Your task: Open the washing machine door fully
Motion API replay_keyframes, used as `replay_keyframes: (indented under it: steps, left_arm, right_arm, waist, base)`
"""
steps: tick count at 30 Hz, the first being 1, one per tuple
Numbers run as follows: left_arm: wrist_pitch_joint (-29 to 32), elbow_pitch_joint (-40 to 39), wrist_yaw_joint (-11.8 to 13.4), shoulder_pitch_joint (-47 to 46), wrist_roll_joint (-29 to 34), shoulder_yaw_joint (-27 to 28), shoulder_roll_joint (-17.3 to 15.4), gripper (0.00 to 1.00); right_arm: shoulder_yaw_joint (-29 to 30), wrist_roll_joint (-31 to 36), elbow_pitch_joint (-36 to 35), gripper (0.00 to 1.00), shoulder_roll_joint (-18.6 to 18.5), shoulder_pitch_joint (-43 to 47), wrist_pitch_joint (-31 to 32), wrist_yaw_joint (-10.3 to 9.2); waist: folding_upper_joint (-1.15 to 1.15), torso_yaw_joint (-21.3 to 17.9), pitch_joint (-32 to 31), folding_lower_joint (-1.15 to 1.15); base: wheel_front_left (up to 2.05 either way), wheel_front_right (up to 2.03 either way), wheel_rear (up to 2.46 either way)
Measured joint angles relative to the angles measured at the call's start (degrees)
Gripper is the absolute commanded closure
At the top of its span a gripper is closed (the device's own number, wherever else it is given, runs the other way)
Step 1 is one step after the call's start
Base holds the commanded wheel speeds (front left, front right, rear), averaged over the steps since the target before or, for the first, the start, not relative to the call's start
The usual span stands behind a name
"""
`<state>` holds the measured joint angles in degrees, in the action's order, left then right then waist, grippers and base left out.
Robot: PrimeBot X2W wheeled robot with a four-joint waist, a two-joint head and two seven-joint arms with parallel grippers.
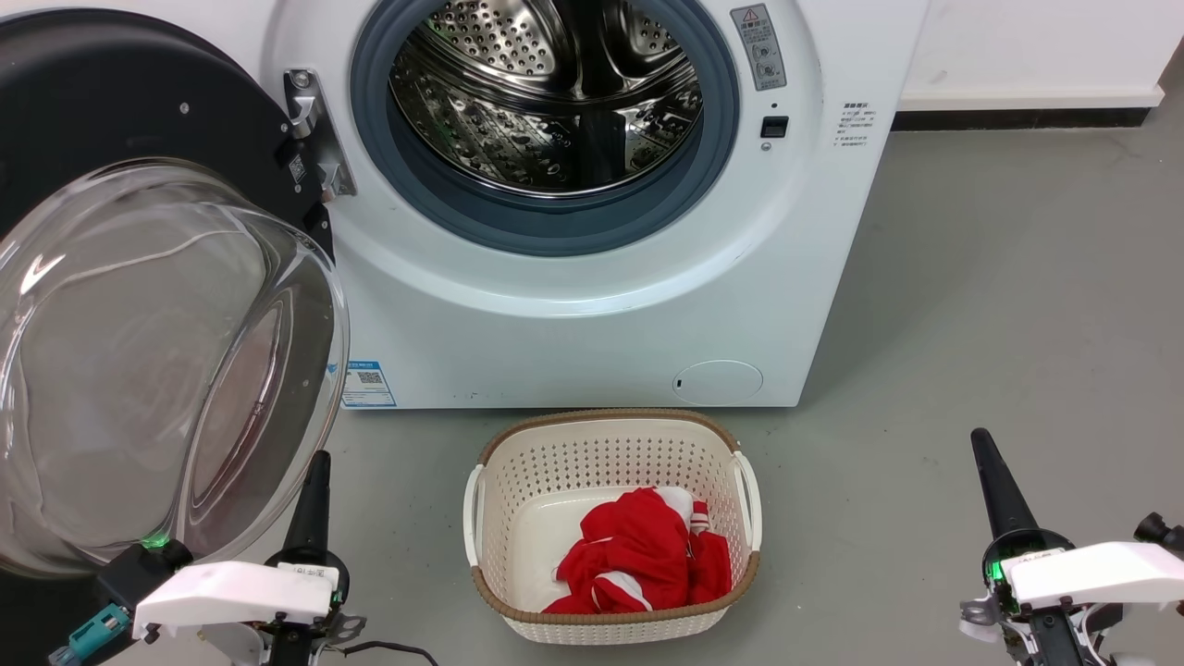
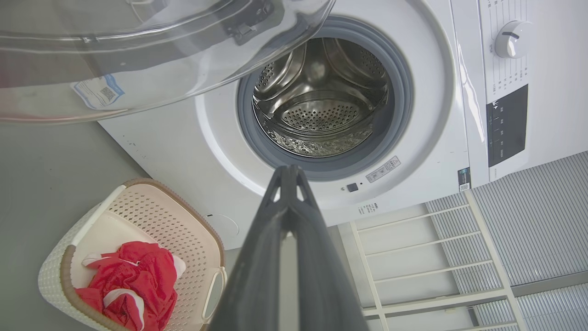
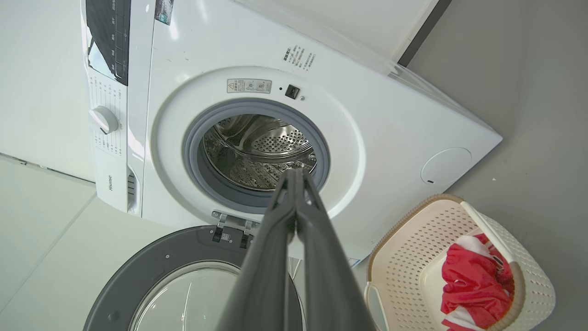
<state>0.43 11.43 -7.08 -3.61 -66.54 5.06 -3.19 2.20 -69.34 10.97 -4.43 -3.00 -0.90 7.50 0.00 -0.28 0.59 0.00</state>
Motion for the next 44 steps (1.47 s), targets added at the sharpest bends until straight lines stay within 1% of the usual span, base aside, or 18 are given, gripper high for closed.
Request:
replay_keyframes:
  steps: [12,13,16,44]
  left_arm:
    - [1.59,0.75,-0.07,-0.35,-6.83,0.46,0.09,1.00]
    - [1.97,0.90,-0.08,-0.53,-8.37,0.53,0.11,1.00]
    - [2.44,1.07,-0.09,-0.65,-10.01,0.63,0.12,1.00]
    - [5.47,2.34,-0.32,-2.12,-22.84,1.22,0.25,1.00]
  right_arm:
    - [0.56,-6.57,0.71,1.00,-0.01,-0.52,1.46,0.00]
    - [0.70,-7.97,0.88,1.00,-0.01,-0.64,1.88,0.00]
    - [0.83,-9.58,1.08,1.00,0.00,-0.68,2.15,0.00]
    - [2.13,-21.75,2.54,1.00,0.07,-2.59,5.19,0.00]
  waist:
    - [0.00,0.06,-0.09,0.00]
    - [0.00,0.08,-0.12,0.00]
    - [0.00,0.09,-0.14,0.00]
    - [0.00,0.24,-0.35,0.00]
  base:
    - [0.00,0.00,0.00]
    - [0.00,0.00,0.00]
    - [0.00,0.00,0.00]
    - [0.00,0.00,0.00]
